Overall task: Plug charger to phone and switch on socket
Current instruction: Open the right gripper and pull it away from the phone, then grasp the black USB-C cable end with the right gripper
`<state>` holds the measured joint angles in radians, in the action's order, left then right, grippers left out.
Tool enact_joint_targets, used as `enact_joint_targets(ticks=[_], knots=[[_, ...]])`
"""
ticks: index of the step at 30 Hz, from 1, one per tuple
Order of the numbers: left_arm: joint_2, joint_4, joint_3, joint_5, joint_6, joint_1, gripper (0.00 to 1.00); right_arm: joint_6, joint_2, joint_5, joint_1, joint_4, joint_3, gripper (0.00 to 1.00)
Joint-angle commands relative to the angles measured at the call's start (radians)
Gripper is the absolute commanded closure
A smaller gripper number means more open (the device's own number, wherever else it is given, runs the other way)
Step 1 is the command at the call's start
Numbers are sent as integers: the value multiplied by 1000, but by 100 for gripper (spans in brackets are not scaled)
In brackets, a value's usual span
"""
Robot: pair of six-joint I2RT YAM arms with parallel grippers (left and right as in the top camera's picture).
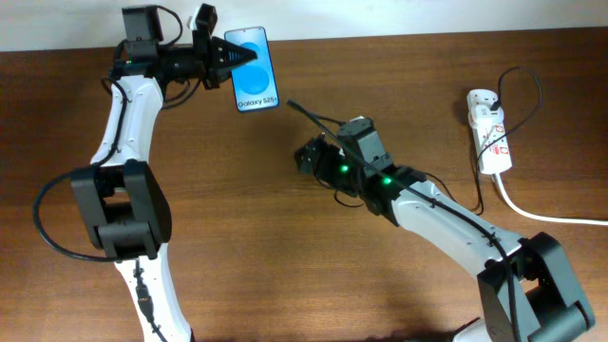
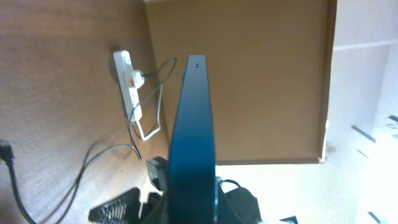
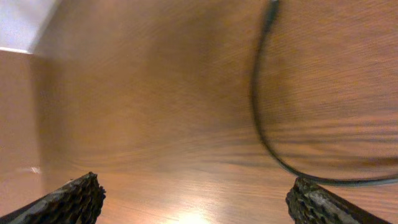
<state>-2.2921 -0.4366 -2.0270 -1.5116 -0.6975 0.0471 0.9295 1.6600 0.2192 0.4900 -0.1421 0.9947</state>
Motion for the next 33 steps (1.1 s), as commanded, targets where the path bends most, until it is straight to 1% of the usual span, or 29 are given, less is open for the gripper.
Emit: enact_joint_targets(ticks=[1, 2, 4, 5, 6, 7, 8, 10, 11, 12, 14, 15, 18, 20, 21, 23, 27, 29, 33], knots=[[24, -159, 4, -63, 222, 0, 100, -235, -3, 123, -60, -12, 2, 23], [24, -252, 4, -61, 308, 0, 100, -246, -4, 138, -82, -25, 3, 26], [26, -460, 4, -55, 515, 0, 100, -246, -4, 146, -114, -68, 11, 26], [26, -526, 4, -33, 566, 0, 100, -249, -4, 152, -126, -97, 20, 27], [33, -655, 4, 32, 676, -1, 100, -298, -4, 153, -138, -190, 69, 29], [54, -817, 4, 61, 841, 0, 100, -336, -4, 117, -138, -329, 160, 29], [68, -886, 4, 62, 906, 0, 100, -356, -4, 106, -138, -391, 213, 29], [92, -992, 4, 62, 985, 3, 100, -369, -3, 98, -139, -486, 301, 30], [100, -1033, 4, 62, 1008, 4, 100, -369, -3, 98, -139, -514, 331, 33], [113, -1141, 4, 69, 1081, 4, 100, -356, 0, 85, -139, -523, 357, 38], [113, -1175, 4, 69, 1116, 4, 100, -327, 15, 68, -139, -515, 369, 39], [113, -1177, 4, 73, 1118, 4, 100, -301, 40, 68, -144, -494, 381, 41], [113, -1173, 4, 100, 1118, 4, 100, -255, 193, 95, -144, -425, 441, 45], [113, -1173, 4, 107, 1118, 4, 100, -237, 293, 95, -145, -414, 505, 47], [113, -1173, 4, 107, 1118, 4, 100, -236, 352, 97, -145, -414, 546, 50], [113, -1173, 4, 107, 1118, 4, 100, -220, 411, 111, -145, -393, 564, 55], [113, -1173, 4, 107, 1118, 4, 100, -195, 492, 114, -143, -356, 564, 58], [113, -1173, 4, 107, 1118, 3, 100, -191, 518, 113, -143, -328, 564, 61], [113, -1174, 4, 107, 1118, 3, 100, -191, 563, 114, -143, -310, 564, 63]])
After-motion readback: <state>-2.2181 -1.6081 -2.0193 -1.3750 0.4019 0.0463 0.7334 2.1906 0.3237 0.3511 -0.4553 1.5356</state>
